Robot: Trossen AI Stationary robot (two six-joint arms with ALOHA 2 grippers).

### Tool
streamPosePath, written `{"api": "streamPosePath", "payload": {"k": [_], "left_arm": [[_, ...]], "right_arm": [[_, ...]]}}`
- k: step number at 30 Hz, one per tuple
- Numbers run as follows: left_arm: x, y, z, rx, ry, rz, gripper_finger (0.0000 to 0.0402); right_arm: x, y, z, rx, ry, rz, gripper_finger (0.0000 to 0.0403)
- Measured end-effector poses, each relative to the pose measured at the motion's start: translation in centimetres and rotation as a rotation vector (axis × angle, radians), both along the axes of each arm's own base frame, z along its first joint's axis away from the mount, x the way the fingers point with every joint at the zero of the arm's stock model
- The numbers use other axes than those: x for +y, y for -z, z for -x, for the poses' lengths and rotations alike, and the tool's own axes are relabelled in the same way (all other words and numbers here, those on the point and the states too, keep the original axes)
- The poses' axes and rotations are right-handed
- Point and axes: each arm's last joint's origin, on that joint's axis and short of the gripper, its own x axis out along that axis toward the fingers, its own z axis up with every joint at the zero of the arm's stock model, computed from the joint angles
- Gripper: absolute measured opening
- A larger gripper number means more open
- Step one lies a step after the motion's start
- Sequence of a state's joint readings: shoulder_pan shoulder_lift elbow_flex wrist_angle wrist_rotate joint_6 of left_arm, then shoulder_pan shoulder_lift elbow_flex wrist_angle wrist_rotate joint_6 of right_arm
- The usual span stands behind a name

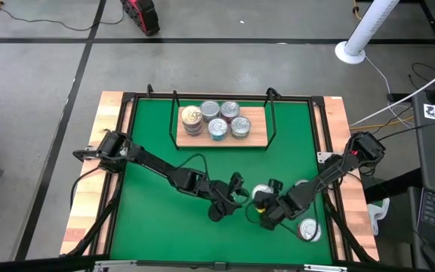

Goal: Stack canned seafood by type on shelf
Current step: Stack the yellow blue tuna can on top of the other yellow blue tuna cans on the shelf

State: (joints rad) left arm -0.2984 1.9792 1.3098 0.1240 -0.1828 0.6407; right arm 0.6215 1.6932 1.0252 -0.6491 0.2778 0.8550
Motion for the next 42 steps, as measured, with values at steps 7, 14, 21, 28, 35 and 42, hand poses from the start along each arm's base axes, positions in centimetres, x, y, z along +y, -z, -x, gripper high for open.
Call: {"api": "streamPosePath", "payload": {"k": [7, 14, 21, 28, 35, 42], "left_arm": [[-0.4, 2.4, -0.4, 0.032, -0.015, -0.083, 0.0227], [-0.9, 2.9, -0.1, 0.056, -0.018, -0.104, 0.0227], [-1.7, 3.2, 0.5, 0.102, -0.046, -0.136, 0.0227], [-2.9, 3.5, 1.2, 0.129, -0.038, -0.157, 0.0227], [-3.5, 3.6, 1.6, 0.135, -0.048, -0.188, 0.0227], [-4.3, 3.8, 2.1, 0.157, -0.033, -0.193, 0.0227]], "right_arm": [[-1.2, -0.6, -2.5, -0.100, -0.020, -0.119, 0.0000], [-2.4, -1.0, -4.1, -0.154, -0.009, -0.214, 0.0000], [-2.8, -1.3, -4.8, -0.175, -0.016, -0.292, 0.0000], [-2.6, -1.5, -5.0, -0.193, -0.025, -0.325, 0.0000], [-2.4, -1.8, -5.4, -0.241, -0.033, -0.356, 0.0000], [-2.3, -1.9, -5.6, -0.254, -0.039, -0.373, 0.0000]]}}
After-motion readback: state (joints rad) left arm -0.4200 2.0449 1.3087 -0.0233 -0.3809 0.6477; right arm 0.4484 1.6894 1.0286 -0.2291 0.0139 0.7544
